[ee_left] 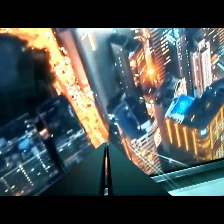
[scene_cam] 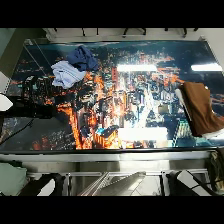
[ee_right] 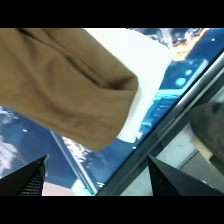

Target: Fold the shirts.

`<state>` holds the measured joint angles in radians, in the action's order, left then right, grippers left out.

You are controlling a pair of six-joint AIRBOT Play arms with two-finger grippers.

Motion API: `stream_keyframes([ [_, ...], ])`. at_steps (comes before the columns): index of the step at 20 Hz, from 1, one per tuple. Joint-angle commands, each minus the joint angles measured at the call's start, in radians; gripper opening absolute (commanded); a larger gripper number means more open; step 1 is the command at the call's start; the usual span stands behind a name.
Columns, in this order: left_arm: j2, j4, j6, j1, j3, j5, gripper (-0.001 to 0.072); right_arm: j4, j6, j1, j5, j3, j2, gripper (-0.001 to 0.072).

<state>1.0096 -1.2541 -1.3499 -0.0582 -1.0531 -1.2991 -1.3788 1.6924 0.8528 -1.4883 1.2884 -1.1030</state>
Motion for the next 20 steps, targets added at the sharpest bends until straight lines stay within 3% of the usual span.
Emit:
stream_keyframes([
  [1,-0.001,-0.001,-0.005,0.000,-0.001,-0.018,0.0014,0.105,0.037,-0.048,0.054,-0.001,0.165,0.0687],
  [4,-0.001,0.001,-0.011,0.000,-0.001,-0.010,0.0014,0.303,0.032,-0.241,0.099,-0.035,0.216,0.0687],
  [7,-0.001,0.055,-0.031,0.000,-0.001,-0.011,0.0014,0.378,0.037,-0.606,0.256,-0.151,0.202,0.0664],
  [8,-0.001,0.089,-0.031,0.002,-0.001,-0.011,0.0014,0.378,0.036,-0.759,0.342,-0.203,0.185,0.0402],
  [9,-0.001,0.118,-0.031,0.009,-0.001,-0.011,0.0014,0.374,0.013,-0.904,0.418,-0.243,0.164,0.0037],
  [13,-0.001,0.127,-0.030,0.096,-0.001,-0.016,0.0014,0.355,-0.005,-1.192,0.555,-0.257,0.040,0.0036],
  [20,-0.001,0.120,-0.027,0.182,-0.001,-0.010,0.0013,0.381,-0.002,-1.222,0.539,-0.257,-0.008,0.0036],
])
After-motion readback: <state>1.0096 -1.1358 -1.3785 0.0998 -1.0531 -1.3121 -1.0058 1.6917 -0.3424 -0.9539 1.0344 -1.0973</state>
